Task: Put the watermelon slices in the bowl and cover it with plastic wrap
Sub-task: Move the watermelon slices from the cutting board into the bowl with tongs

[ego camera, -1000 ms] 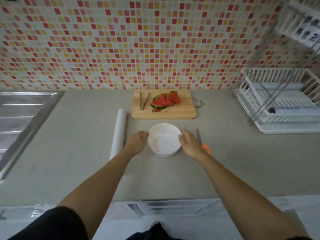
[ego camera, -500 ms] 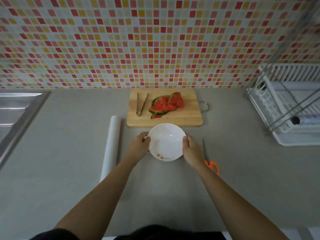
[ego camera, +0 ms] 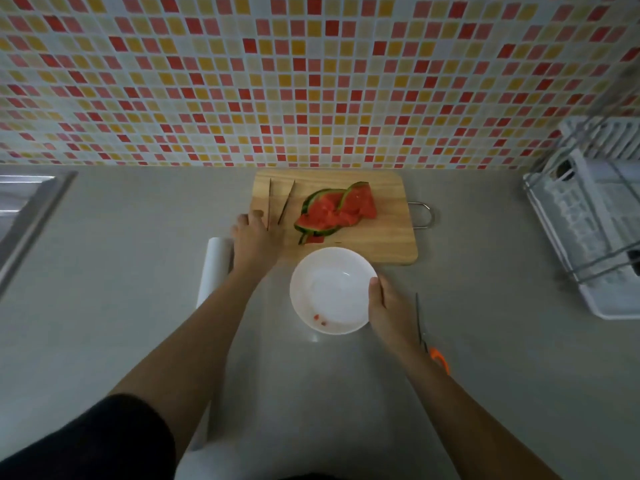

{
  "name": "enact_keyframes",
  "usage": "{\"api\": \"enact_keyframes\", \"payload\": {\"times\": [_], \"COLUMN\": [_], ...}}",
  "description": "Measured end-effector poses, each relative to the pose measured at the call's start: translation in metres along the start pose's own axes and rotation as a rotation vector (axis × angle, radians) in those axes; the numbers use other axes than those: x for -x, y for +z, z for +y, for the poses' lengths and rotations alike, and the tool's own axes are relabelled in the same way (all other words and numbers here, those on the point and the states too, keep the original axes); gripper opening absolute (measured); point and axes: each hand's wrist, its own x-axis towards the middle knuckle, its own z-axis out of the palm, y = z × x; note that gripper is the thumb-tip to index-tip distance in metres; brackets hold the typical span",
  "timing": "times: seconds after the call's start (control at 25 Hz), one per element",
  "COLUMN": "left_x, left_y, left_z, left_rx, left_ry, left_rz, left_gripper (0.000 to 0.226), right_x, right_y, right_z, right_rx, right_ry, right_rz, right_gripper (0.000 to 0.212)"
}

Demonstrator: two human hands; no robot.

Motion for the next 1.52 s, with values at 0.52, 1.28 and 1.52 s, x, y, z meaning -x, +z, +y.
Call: {"api": "enact_keyframes", "payload": {"times": [0.52,1.28,1.52], "left_x": [-0.052,-0.057,-0.051], "left_y": [-0.036,-0.028,-0.023], "left_z": [0.018,0.099,0.113], "left_rx": [0.508,-0.049,-0.044], "left_ry": [-0.219,0.153,0.151], "left_rz": [-0.376,-0.563,-0.480], "left_gripper": [0.022,0.041,0.036], "right_x": [0.000,-0.002,-0.002], "right_y": [0.000,0.008,0.008], "right_z": [-0.002,0.007,0.006], "right_rx": [-0.037,-0.068,-0.045], "right_ry": [0.026,0.044,0.021], "right_rz": [-0.001,0.058,0.056], "right_gripper": [0.029,0.030,0.030]}}
